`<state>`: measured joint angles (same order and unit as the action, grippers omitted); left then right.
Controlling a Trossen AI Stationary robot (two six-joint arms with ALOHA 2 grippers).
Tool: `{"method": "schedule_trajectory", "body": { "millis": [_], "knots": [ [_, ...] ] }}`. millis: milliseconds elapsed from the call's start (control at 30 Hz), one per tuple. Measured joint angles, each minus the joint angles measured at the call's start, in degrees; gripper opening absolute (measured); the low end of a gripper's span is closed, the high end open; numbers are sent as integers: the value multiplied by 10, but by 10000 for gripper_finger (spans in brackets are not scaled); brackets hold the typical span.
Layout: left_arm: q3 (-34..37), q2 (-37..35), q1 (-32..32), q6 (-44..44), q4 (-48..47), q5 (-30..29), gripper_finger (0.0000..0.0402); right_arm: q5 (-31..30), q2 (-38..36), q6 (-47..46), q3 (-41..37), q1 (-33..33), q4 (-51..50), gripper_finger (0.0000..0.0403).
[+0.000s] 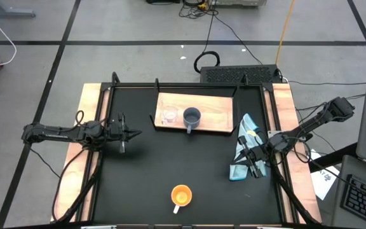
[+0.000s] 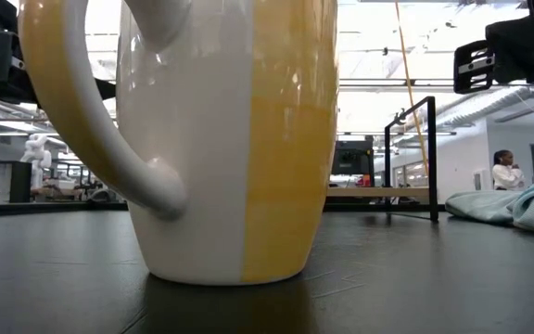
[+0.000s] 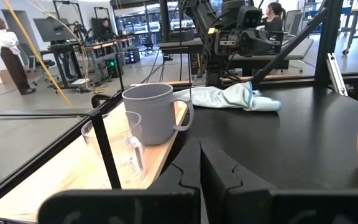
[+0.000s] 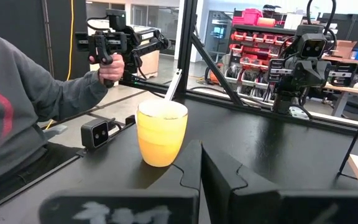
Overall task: Stack small to large cups/mugs on shelf
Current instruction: Put the yellow mug on the shelf
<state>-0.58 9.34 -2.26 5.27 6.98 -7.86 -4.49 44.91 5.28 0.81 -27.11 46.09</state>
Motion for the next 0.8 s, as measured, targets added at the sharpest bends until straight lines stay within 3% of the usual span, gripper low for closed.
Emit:
{"method": "schedule_trajectory", "body": {
  "millis": [567, 800],
  "knots": [
    [0, 0, 0, -13, -20, 0, 1, 0, 0, -16, 14, 0, 17, 0],
    [0, 0, 0, -15, -19, 0, 1, 1, 23, -11, 113, 1, -109, 0]
  ]
}}
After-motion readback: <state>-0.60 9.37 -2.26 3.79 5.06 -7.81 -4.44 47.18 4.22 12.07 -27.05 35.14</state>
